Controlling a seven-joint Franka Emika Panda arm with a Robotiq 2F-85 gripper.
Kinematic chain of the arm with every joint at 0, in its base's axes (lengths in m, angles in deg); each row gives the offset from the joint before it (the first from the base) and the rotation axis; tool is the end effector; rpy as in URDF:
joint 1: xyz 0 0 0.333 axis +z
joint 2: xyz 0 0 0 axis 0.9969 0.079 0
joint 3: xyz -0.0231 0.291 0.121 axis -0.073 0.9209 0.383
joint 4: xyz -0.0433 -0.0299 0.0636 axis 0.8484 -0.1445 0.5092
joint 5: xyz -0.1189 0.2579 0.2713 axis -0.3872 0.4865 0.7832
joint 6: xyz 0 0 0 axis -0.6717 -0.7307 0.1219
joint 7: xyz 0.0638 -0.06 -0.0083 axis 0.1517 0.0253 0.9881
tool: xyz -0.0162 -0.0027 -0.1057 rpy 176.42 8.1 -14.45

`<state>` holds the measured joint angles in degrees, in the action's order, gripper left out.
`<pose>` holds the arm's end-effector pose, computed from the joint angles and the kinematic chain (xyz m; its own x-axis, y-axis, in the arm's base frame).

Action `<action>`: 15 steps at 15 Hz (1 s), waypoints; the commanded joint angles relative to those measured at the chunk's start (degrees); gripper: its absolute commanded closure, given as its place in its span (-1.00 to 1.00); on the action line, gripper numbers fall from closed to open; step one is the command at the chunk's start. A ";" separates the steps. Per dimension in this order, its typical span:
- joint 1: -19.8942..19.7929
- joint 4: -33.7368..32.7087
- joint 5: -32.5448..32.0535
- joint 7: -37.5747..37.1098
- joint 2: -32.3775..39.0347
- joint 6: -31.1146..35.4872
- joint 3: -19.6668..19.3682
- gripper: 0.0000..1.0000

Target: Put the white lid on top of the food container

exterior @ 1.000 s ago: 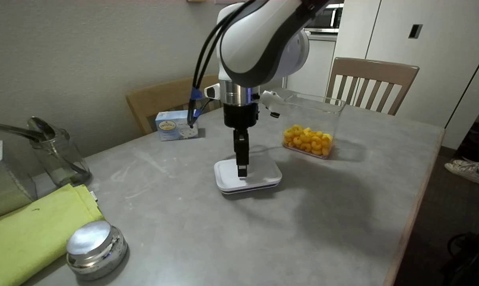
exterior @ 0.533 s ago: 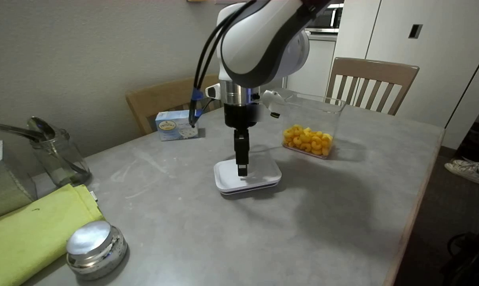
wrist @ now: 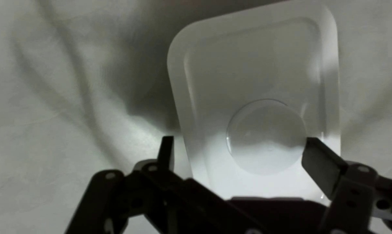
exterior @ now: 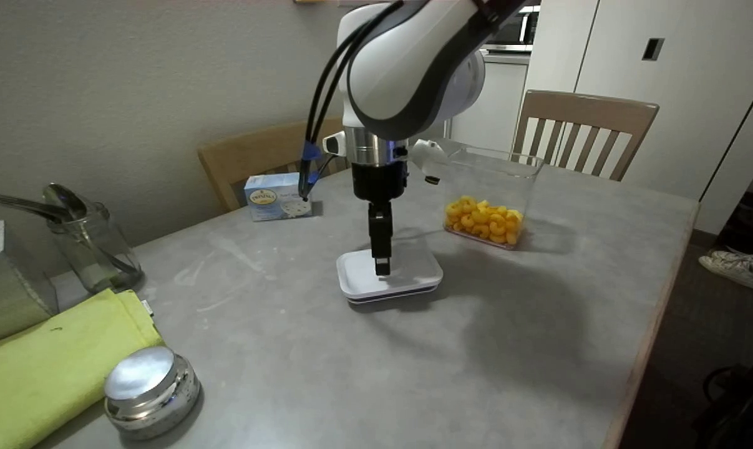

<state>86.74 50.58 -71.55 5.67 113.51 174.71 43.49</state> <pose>0.6831 0.1183 0.1690 0.6874 0.7261 -0.0162 0.7226 -0.6860 -0.0848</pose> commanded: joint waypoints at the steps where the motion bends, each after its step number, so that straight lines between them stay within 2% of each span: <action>1: 1.04 -0.58 -1.78 -1.44 -0.77 -2.30 -1.02 -1.00; 14: 1.63 0.69 -1.44 -4.31 -1.54 -1.94 -0.45 -1.00; 15: 1.66 0.86 -1.43 -4.54 -1.59 -1.87 -0.43 -0.76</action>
<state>88.01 49.97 -72.17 2.48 113.11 173.45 43.48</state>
